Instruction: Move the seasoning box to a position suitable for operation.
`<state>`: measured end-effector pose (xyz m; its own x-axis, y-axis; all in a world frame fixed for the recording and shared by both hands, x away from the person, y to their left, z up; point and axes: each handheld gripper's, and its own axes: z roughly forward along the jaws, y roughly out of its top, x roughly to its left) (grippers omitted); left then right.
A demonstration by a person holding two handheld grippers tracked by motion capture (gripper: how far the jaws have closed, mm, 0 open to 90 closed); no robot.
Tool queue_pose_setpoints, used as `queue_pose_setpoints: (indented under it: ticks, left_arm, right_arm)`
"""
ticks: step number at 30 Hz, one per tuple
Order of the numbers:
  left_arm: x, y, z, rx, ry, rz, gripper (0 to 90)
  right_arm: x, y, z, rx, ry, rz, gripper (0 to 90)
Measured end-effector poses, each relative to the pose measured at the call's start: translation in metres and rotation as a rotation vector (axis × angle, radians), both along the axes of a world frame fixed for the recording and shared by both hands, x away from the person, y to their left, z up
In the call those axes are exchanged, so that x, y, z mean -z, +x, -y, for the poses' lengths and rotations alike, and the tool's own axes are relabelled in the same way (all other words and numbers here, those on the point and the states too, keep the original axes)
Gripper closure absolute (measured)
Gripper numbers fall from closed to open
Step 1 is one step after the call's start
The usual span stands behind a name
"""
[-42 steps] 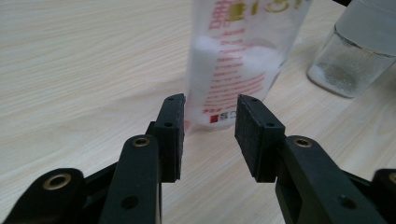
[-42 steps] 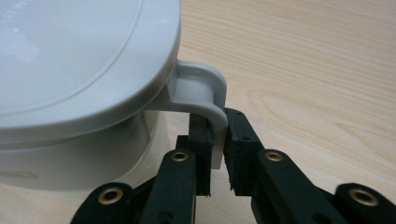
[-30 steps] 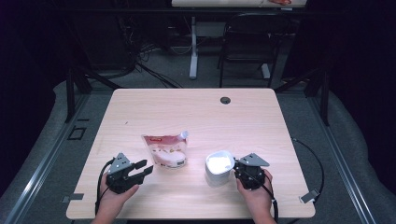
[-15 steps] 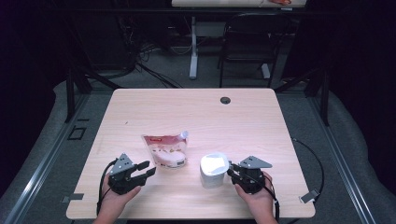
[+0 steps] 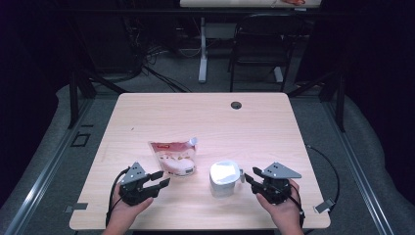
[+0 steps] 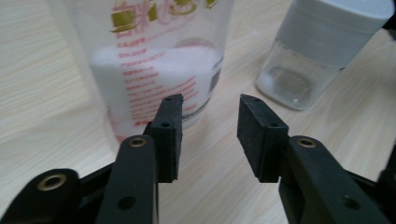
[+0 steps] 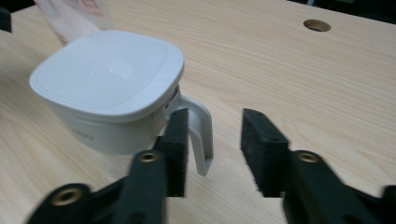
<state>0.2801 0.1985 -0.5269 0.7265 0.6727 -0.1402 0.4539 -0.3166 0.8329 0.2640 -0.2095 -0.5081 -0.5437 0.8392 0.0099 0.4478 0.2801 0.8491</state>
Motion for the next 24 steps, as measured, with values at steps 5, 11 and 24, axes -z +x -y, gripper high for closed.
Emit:
queue_pose_setpoints:
  ticks: [5, 11, 24]
  left_arm:
    - [-0.005, 0.000, 0.013, 0.038, -0.013, 0.003, 63.9]
    - [-0.009, 0.001, 0.031, 0.048, 0.020, 0.002, 66.1]
    - [-0.010, 0.008, 0.059, 0.120, 0.027, -0.026, 75.9]
  right_arm:
    - [-0.017, 0.010, -0.001, -0.018, -0.002, 0.018, 73.1]
    - [-0.035, 0.025, -0.009, -0.065, 0.027, -0.015, 87.8]
    - [-0.030, 0.032, -0.022, -0.124, 0.047, -0.098, 90.0]
